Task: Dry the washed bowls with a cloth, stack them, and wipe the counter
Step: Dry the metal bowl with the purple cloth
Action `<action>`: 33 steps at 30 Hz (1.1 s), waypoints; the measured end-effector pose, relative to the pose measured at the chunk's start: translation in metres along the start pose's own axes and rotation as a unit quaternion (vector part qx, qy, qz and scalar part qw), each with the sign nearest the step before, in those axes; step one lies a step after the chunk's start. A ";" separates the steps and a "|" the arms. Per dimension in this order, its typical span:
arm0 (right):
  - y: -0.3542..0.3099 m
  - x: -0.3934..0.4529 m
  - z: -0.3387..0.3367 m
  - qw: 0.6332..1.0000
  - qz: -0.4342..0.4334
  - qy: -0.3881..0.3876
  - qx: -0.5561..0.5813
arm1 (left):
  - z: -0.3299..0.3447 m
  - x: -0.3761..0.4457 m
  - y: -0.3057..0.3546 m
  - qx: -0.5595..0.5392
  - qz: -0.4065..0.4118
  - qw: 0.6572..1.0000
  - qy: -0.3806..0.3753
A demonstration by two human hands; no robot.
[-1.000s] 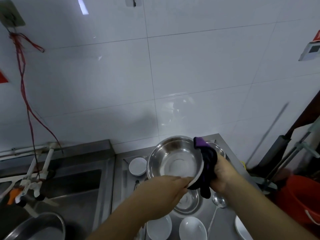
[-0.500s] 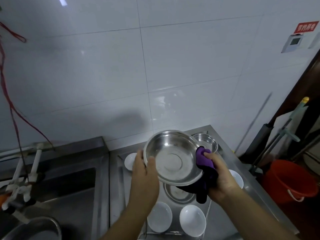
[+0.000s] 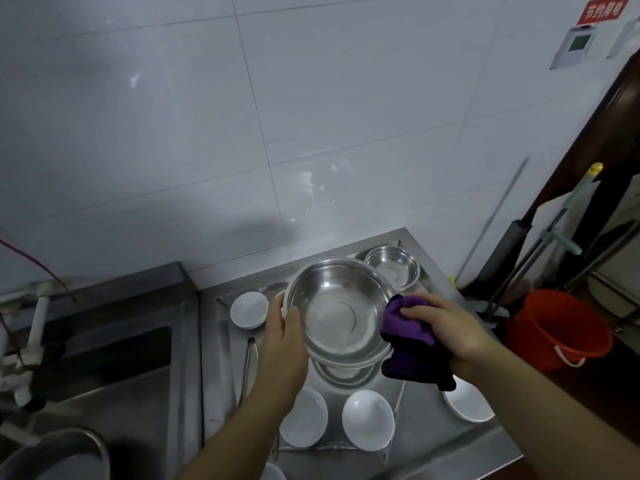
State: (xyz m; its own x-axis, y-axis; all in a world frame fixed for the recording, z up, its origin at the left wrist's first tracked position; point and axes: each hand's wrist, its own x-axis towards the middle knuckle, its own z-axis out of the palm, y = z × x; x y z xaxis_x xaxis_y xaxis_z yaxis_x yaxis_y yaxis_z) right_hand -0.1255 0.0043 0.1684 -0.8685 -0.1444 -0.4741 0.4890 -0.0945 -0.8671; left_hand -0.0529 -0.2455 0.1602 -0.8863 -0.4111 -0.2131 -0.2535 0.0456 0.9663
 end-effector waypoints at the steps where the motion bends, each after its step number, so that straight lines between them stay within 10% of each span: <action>1: 0.000 0.004 -0.007 1.000 0.003 0.004 -0.005 | 0.007 0.002 0.000 0.007 0.001 1.000 0.005; 19: -0.019 0.147 -0.197 0.990 0.040 0.093 -0.100 | 0.212 0.098 -0.018 0.046 -0.179 0.982 -0.026; 33: 0.001 0.314 -0.209 0.973 0.055 0.112 -0.196 | 0.270 0.261 -0.076 0.117 -0.194 0.974 0.001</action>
State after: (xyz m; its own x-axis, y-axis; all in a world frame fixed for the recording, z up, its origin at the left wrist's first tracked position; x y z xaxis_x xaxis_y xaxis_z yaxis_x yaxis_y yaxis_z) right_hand -0.4147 0.1643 -0.0129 -0.8294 0.0910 -0.5511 0.5507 0.2987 -0.7794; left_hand -0.3695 -0.1102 -0.0080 -0.7055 -0.4399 -0.5557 -0.6509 0.0918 0.7536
